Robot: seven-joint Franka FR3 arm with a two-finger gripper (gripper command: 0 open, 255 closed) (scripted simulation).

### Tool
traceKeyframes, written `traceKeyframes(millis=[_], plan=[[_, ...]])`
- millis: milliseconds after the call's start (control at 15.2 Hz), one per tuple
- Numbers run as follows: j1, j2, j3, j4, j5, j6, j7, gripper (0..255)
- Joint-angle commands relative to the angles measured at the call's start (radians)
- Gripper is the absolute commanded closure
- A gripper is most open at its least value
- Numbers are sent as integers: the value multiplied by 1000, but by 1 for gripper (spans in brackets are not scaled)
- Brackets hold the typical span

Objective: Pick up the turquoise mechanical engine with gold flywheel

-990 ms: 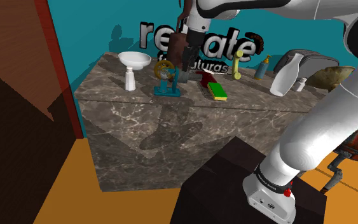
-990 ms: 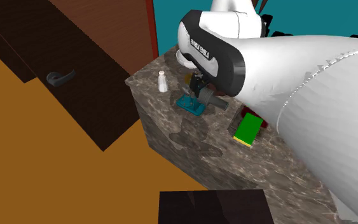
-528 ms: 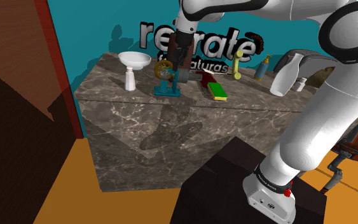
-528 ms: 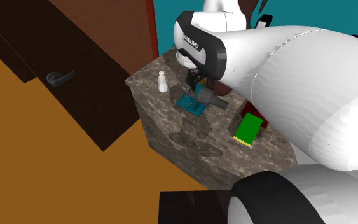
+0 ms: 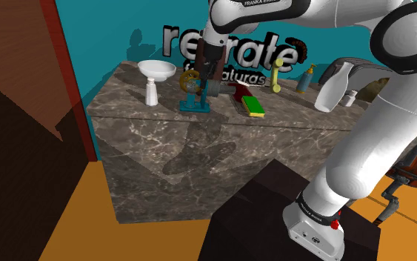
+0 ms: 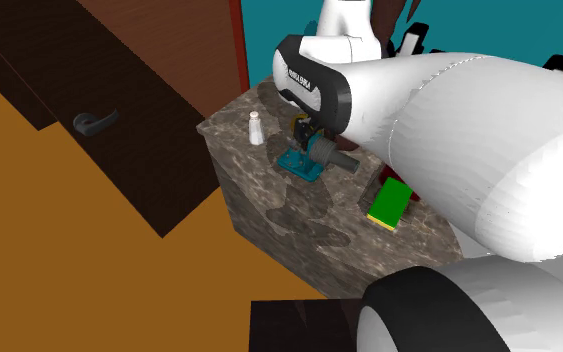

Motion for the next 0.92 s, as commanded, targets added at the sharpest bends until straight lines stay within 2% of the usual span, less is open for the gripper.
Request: traceKeyframes(millis=[0,462,858], plan=[[0,1,0,-1,0,1,0,255],[0,0,0,-1,0,0,1,255],[0,-4,0,74,-1,-80,2,255]])
